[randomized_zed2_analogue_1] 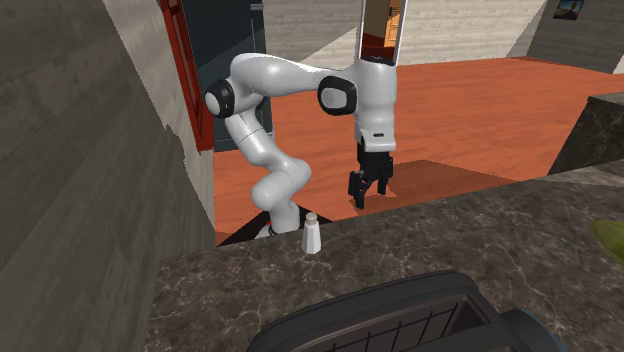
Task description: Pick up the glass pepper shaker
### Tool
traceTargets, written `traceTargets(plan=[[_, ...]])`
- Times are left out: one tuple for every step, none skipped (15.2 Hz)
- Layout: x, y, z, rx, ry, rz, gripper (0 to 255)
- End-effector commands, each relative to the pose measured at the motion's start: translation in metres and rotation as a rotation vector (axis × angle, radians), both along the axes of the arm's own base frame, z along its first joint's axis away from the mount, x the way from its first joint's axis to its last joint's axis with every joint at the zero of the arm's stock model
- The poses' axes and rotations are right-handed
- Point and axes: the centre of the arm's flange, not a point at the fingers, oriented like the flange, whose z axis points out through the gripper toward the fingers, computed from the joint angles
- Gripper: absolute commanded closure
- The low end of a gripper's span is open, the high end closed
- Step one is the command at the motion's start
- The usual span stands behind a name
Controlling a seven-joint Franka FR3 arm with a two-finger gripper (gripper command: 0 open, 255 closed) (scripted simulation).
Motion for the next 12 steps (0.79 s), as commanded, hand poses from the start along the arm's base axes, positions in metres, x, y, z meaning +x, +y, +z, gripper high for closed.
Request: traceTargets(plan=[[0.000, 0.000, 0.000, 0.000, 0.000, 0.000, 0], [-0.006, -0.010, 0.000, -0.003, 0.010, 0.012, 0], [-0.013, -0.021, 0.001, -0.006, 0.019, 0.025, 0], [-0.019, -0.031, 0.001, -0.008, 0.029, 0.037, 0], [-0.025, -0.042, 0.002, -0.011, 0.039, 0.049, 0], [-0.031, -0.053, 0.002, -0.014, 0.049, 0.061, 0], [-0.037, -0.064, 0.003, -0.017, 0.058, 0.074, 0], [-0.043, -0.074, 0.004, -0.020, 0.068, 0.086, 0], [-0.048, -0.085, 0.005, -0.022, 0.078, 0.098, 0], [-0.054, -0.096, 0.006, -0.025, 0.088, 0.110, 0], [-0.059, -0.107, 0.007, -0.028, 0.097, 0.123, 0], [-0.064, -0.118, 0.008, -0.031, 0.107, 0.135, 0]])
